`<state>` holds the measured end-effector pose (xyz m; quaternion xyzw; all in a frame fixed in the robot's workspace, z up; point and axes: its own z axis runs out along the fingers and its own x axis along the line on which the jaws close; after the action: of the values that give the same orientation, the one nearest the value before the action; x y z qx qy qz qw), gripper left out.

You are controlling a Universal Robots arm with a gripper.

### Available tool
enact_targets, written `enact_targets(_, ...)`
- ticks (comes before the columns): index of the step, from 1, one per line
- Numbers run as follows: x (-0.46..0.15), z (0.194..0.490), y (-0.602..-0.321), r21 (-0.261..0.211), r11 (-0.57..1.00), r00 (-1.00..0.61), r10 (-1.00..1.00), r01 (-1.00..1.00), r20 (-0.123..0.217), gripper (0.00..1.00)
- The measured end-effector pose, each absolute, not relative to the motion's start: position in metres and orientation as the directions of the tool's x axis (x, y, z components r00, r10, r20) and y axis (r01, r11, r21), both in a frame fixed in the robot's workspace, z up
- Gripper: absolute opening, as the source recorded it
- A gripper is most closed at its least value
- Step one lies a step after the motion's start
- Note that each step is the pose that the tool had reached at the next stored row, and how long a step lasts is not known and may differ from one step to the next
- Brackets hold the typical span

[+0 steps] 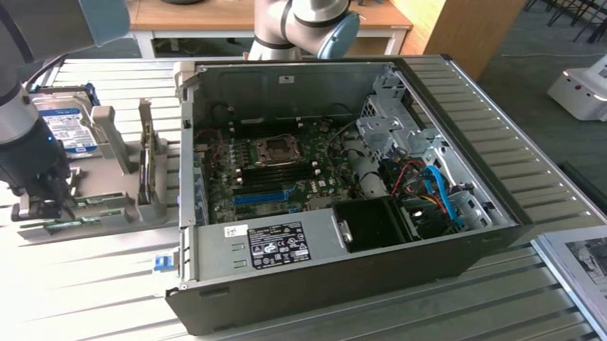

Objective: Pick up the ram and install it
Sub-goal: 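Pick up the ram and move it above insertion slot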

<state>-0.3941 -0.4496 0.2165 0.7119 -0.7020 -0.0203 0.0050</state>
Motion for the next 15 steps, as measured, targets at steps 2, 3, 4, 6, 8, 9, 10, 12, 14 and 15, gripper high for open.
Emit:
enact_targets(2,-0.392,0.216,-0.450,0.036,-0.015,0.014,-1.000,-0.999,-0.022,0.29)
enact_targets(3,-0.391,0.216,-0.450,0.036,-0.014,0.014,-1.000,-0.999,-0.022,0.29)
enact_targets(4,-0.390,0.216,-0.450,0.036,-0.014,0.014,-1.000,-0.999,-0.022,0.29)
enact_targets(6,-0.388,0.216,-0.450,0.036,-0.014,0.014,-1.000,-0.999,-0.022,0.29)
enact_targets(8,-0.385,0.216,-0.450,0.036,-0.014,0.014,-1.000,-0.999,-0.022,0.29)
enact_targets(9,-0.384,0.216,-0.450,0.036,-0.014,0.014,-1.000,-0.999,-0.022,0.29)
enact_targets(10,-0.383,0.217,-0.450,0.036,-0.014,0.014,-1.000,-0.999,-0.022,0.29)
enact_targets(12,-0.381,0.216,-0.450,0.036,-0.015,0.014,-1.000,-0.999,-0.022,0.29)
enact_targets(14,-0.379,0.216,-0.450,0.036,-0.015,0.014,-1.000,-0.999,-0.022,0.29)
enact_targets(15,-0.378,0.216,-0.450,0.036,-0.014,0.014,-1.000,-0.999,-0.022,0.29)
